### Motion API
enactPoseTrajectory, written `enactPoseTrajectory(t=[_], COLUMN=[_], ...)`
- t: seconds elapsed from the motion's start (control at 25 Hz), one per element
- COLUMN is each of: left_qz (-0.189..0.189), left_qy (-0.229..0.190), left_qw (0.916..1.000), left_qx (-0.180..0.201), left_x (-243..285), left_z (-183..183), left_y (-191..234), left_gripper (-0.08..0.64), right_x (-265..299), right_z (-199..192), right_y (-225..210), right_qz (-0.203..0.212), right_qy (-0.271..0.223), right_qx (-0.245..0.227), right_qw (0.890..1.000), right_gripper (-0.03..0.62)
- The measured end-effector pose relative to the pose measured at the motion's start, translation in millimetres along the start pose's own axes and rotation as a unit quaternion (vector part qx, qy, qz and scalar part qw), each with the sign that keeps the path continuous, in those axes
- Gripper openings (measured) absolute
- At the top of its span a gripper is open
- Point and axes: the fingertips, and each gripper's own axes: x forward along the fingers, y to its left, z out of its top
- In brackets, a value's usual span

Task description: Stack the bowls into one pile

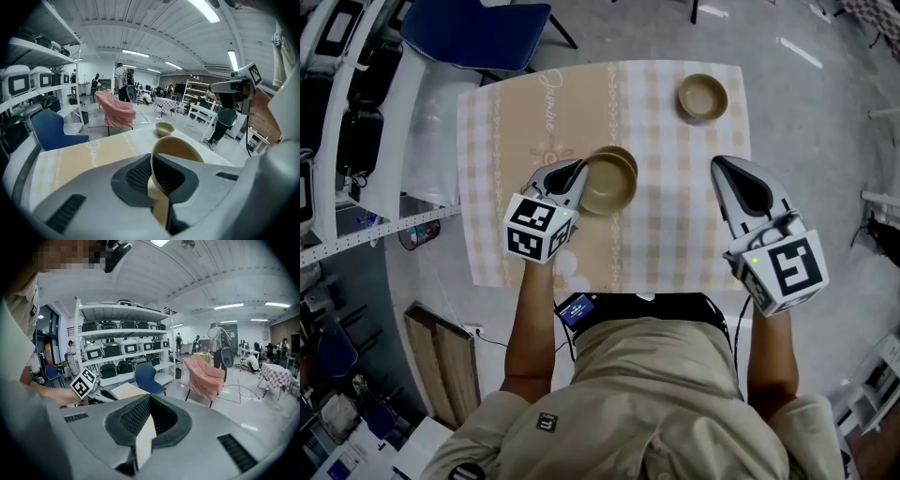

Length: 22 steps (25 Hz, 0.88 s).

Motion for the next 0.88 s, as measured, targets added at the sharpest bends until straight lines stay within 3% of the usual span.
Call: enactPoseTrajectory(t=[0.48, 0.88], left_qz=[-0.002, 0.018], left_qy=[0.040, 0.058], left_qw=[0.9989, 0.9981], left_qx=[-0.024, -0.015], left_x=[46.9, 62.3], left_z=[-36.4, -50.0], left_y=[11.8, 17.5], left_gripper=[0.020, 0.020], right_x=[27.8, 41.0], right_z=[-34.5, -52.1], right_y=[-21.6, -24.2], right_qz=[0.014, 0.030], right_qy=[0.031, 0.039], right_qx=[0.018, 0.023], right_qw=[0.999, 0.999], right_gripper=[0.003, 0.003])
